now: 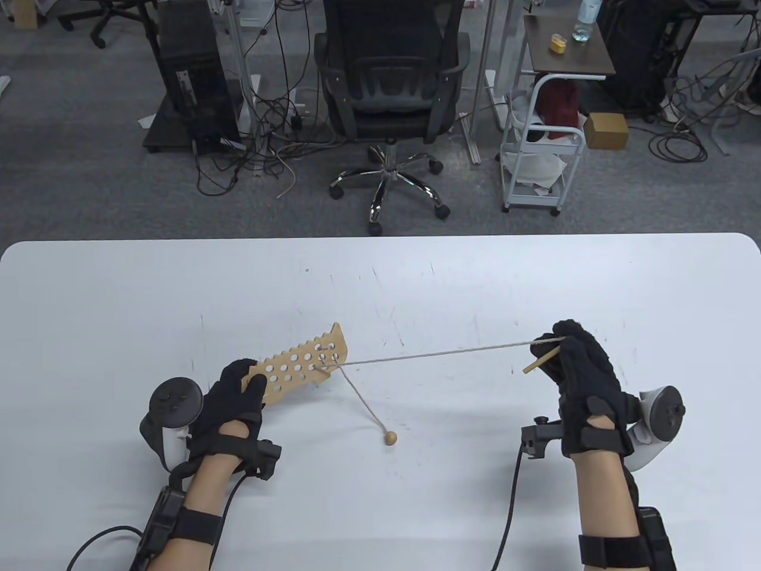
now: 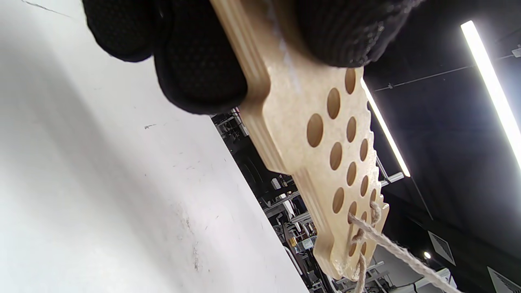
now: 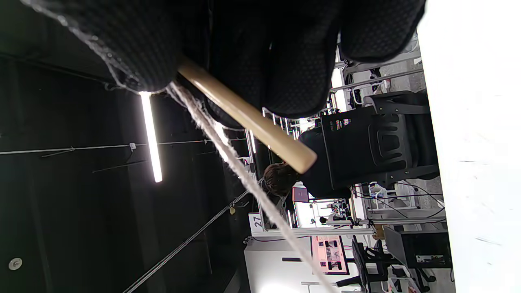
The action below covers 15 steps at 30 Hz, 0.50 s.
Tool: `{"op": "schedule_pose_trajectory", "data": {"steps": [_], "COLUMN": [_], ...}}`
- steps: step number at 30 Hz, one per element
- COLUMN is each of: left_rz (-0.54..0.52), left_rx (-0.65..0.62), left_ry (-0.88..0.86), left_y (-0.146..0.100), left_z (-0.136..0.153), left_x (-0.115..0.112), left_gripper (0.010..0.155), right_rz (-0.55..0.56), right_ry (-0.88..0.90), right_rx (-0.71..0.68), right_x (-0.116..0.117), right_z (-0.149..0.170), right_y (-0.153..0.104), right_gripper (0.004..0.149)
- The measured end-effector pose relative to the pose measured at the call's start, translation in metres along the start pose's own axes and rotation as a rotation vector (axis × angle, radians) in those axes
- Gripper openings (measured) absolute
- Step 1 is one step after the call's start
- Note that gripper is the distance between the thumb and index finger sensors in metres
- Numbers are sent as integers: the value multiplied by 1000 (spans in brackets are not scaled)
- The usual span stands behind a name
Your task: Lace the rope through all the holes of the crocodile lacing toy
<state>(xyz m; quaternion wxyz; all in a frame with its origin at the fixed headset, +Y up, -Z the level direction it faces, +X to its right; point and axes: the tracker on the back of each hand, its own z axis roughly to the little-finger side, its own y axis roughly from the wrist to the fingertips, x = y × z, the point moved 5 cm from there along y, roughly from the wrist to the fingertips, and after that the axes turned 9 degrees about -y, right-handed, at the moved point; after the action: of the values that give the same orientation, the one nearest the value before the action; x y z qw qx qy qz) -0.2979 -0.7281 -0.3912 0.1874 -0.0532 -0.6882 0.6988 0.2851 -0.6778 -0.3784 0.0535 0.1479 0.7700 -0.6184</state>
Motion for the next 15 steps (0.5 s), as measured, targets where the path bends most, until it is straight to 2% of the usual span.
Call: {"op": "schedule_pose_trajectory", "data": {"steps": [6, 15], "left_rz": [12, 69], "left_rx": [-15, -65], "left_ry": [2, 2], "left_y": [-1, -9], "left_z": [-2, -16], "left_x": [-4, -17], "left_gripper": [54, 54], "right_rz": [-11, -104], "right_ry": [-57, -155], "right_rx": [-25, -50], "right_x": [5, 30], "right_z": [-3, -2], "right_y": [-1, -4], "right_gripper": [39, 39]}}
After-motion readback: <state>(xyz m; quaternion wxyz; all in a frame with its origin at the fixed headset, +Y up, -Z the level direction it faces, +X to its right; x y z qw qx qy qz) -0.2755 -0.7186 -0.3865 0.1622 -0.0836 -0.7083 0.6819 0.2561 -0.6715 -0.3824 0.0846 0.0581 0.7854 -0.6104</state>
